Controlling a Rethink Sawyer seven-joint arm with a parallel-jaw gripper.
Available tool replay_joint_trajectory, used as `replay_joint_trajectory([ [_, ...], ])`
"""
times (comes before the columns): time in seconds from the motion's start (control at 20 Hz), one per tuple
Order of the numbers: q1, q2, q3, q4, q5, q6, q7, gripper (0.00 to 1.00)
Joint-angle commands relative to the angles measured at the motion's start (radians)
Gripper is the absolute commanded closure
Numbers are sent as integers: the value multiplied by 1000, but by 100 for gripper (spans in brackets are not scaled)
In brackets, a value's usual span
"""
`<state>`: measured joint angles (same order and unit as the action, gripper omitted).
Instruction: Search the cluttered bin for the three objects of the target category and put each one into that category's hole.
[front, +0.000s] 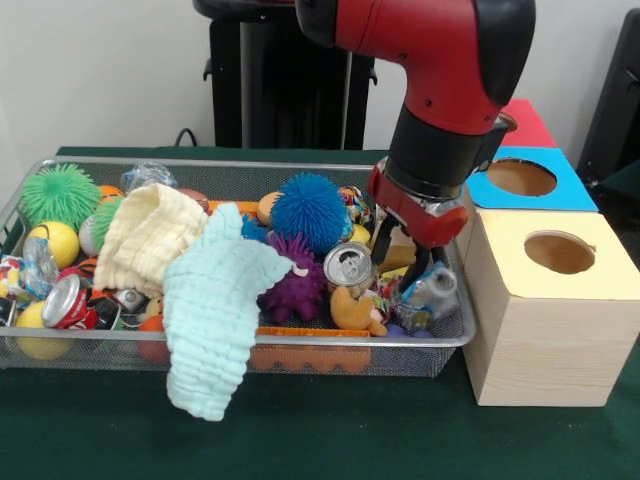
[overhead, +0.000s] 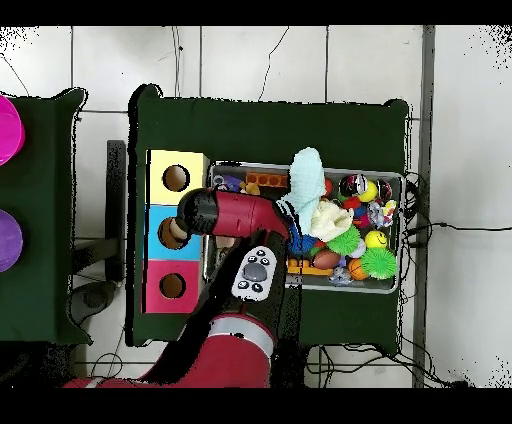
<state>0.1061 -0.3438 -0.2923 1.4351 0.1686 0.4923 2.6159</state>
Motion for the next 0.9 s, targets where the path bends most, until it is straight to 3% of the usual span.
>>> replay_joint_trajectory([
  [0.05, -10, 97, 67, -31, 43, -3, 138, 0],
  [0.55, 21, 59, 64, 8, 91, -14, 196, 0],
  [0.9, 7, 51, 74, 38, 104, -56, 175, 0],
])
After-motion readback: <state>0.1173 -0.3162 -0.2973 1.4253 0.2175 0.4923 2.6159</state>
